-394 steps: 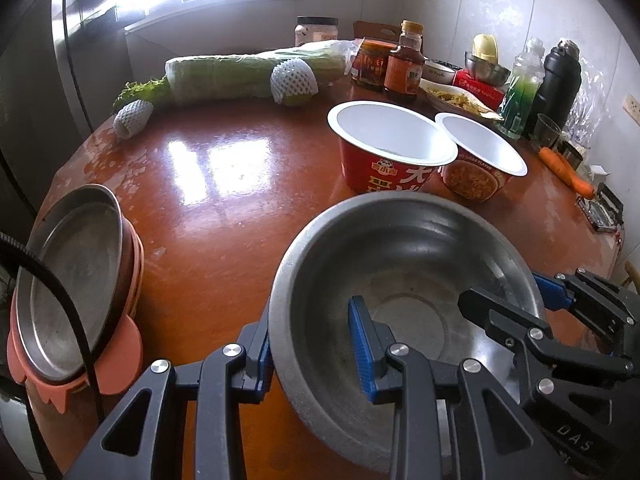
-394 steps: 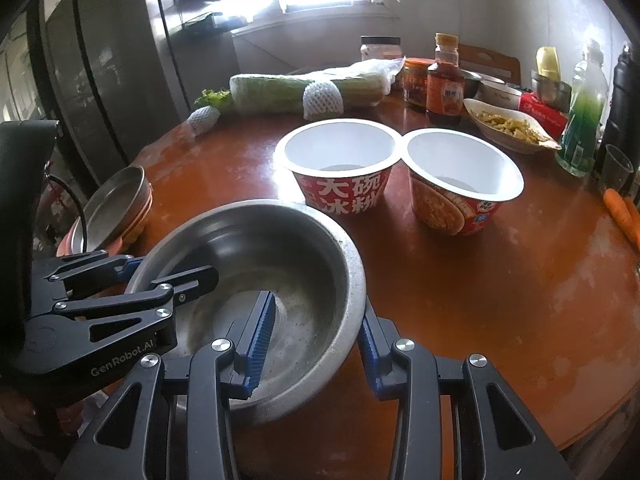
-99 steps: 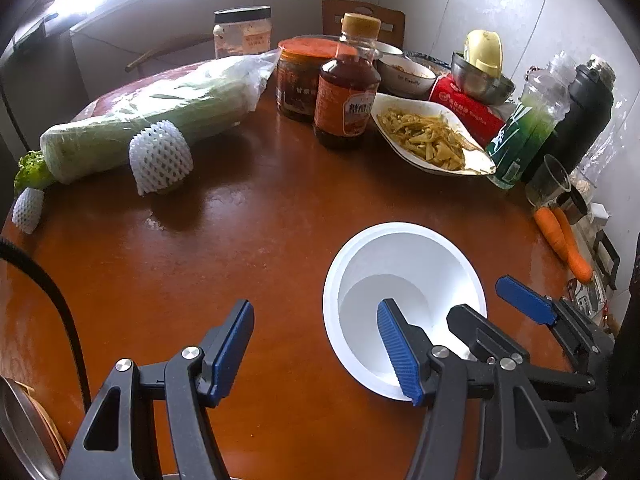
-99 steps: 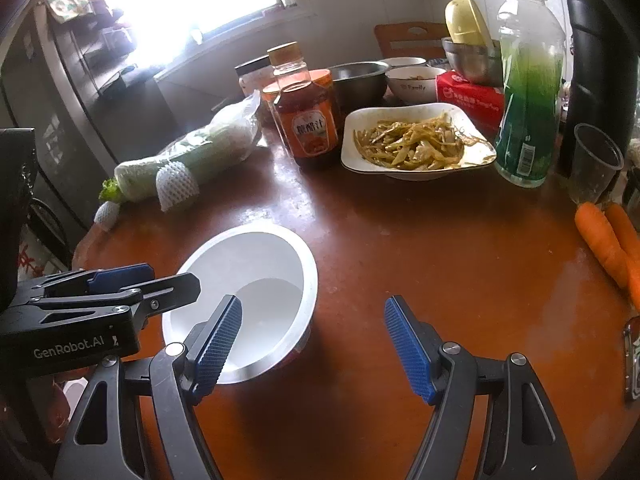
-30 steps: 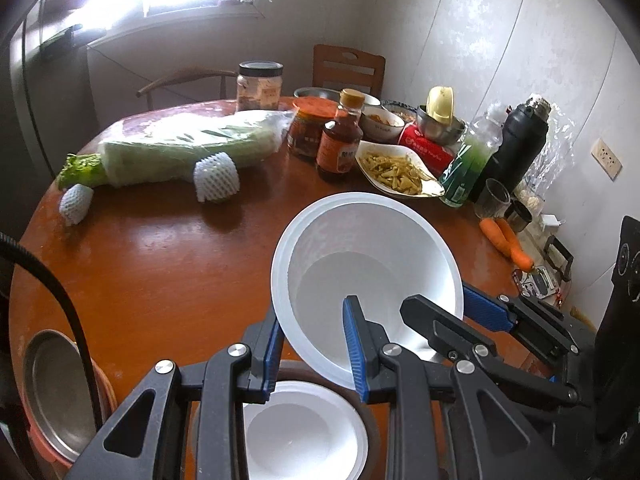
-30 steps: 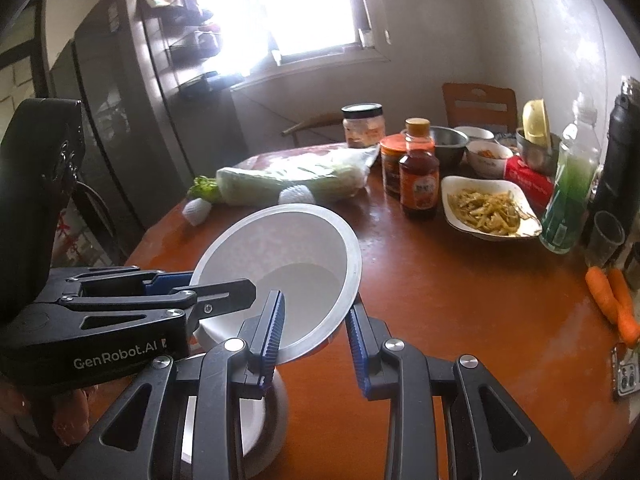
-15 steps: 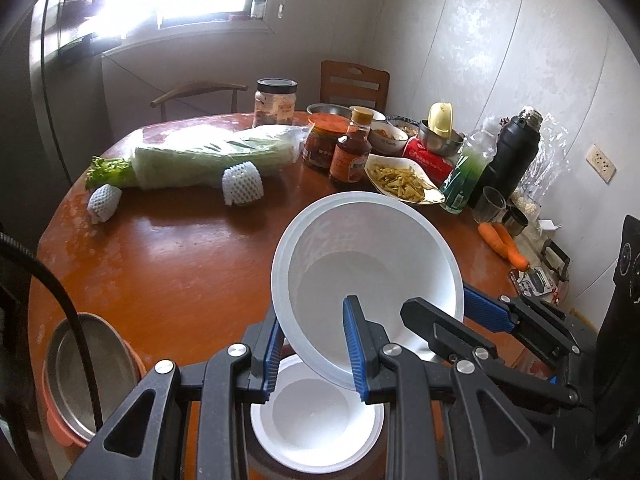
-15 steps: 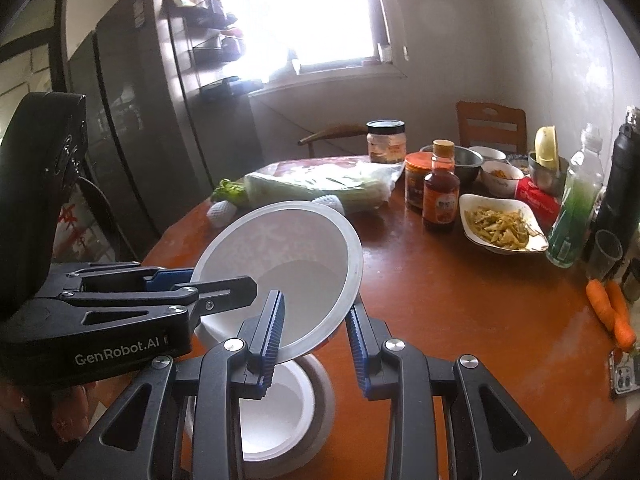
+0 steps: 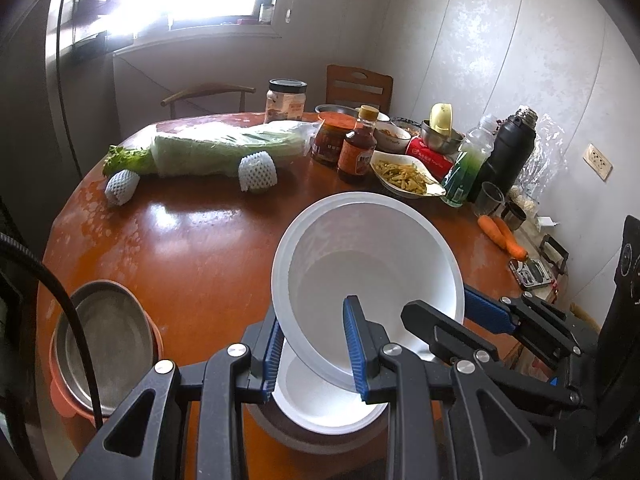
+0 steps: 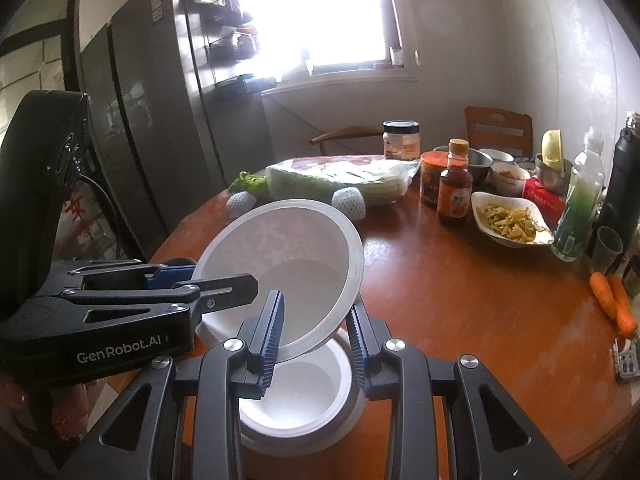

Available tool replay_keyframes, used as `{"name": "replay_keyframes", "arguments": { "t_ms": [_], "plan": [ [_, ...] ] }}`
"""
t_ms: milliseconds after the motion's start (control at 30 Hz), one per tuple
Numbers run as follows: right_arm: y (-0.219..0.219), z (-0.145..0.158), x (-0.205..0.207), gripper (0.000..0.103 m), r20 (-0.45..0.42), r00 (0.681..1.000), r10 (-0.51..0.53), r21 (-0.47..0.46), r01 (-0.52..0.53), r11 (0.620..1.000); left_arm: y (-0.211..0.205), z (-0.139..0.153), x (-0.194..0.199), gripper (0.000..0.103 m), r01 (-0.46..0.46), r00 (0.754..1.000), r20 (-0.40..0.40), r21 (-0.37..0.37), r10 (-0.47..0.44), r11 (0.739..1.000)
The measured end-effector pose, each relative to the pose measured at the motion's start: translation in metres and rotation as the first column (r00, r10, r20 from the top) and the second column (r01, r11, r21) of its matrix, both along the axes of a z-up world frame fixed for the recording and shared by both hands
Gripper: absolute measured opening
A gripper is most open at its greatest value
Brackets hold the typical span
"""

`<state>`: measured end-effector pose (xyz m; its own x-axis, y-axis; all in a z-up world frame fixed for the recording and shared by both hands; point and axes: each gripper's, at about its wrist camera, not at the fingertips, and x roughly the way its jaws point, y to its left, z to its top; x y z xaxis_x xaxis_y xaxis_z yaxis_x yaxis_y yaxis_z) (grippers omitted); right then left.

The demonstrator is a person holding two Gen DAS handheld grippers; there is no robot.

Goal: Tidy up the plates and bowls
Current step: 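Carry the white bowl with both grippers over the nested steel bowl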

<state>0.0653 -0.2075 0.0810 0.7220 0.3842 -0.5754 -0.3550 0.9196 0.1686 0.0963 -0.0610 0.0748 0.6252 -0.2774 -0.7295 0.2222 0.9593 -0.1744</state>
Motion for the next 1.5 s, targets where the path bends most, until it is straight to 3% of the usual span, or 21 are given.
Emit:
{"name": "replay_keyframes", "arguments": {
  "t_ms": [833, 1500],
  "plan": [
    [0.004, -0.018, -0.033, 0.034, -0.019, 1.0, 0.019, -0.02, -0.019, 1.0, 0.001, -0.023, -0.032, 0.029, -0.002, 1.0, -0.019, 0.0, 0.002, 1.0],
    [0.003, -0.03, -0.036, 0.034, -0.047, 0.999, 0.024, -0.031, -0.025, 0.999, -0.002, -0.038, -0.029, 0.029, 0.004, 0.998, -0.055, 0.015, -0.003, 1.0]
  ]
}}
